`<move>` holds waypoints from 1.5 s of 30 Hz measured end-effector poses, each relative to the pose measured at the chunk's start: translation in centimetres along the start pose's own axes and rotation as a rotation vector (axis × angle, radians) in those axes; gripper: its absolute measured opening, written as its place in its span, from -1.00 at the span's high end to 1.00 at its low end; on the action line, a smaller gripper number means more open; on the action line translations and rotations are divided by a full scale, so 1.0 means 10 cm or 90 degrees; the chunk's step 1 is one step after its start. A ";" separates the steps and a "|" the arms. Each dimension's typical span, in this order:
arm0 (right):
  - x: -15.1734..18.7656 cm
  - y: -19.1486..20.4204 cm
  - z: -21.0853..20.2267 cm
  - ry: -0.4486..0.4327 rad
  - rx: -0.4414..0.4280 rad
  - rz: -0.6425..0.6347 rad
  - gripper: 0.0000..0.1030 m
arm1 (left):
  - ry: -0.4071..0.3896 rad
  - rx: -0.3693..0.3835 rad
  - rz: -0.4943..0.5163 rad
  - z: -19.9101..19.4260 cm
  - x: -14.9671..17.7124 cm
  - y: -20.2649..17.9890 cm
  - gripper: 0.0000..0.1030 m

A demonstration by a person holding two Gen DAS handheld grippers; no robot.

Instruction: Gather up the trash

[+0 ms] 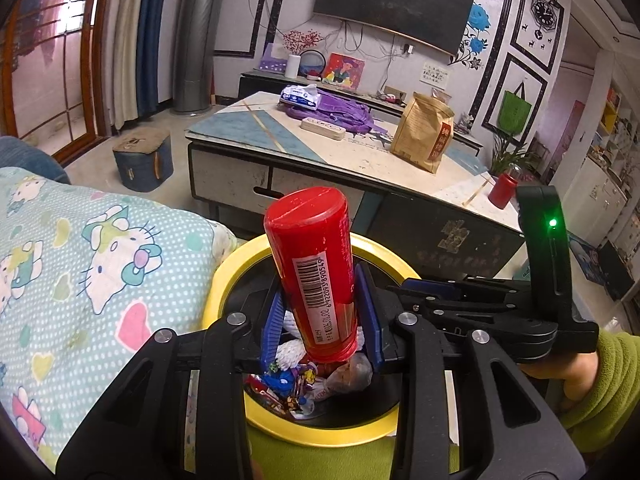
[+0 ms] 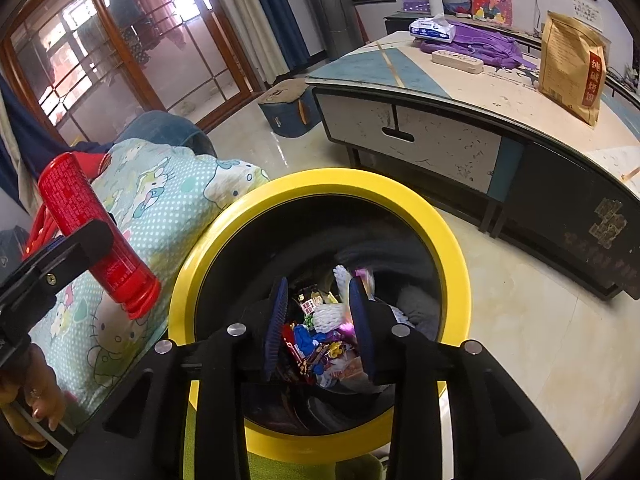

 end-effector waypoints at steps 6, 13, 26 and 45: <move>-0.03 -0.09 -0.05 -0.013 0.018 0.014 -0.03 | 0.005 -0.001 -0.005 0.01 0.01 0.03 0.12; -0.06 -0.11 -0.17 -0.036 0.039 0.007 -0.42 | -0.010 -0.023 -0.031 -0.11 -0.02 0.17 -0.49; -0.17 0.26 -0.57 -0.112 0.019 -0.039 -0.84 | -0.041 -0.096 -0.082 -0.50 -0.07 0.61 -0.79; -0.14 1.13 -1.15 -0.301 0.004 -0.149 -0.87 | -0.166 -0.243 -0.048 -1.51 0.09 0.87 -0.79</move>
Point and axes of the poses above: each gripper's, at about its wrist camera, not at the fingertips, and z roughly the way its jaws point, y to its left, x to its underside, the point moved 10 cm from there along z, roughly the way its jaws point, and after that the axes turned 1 degree about -y, right-handed, at the moved point
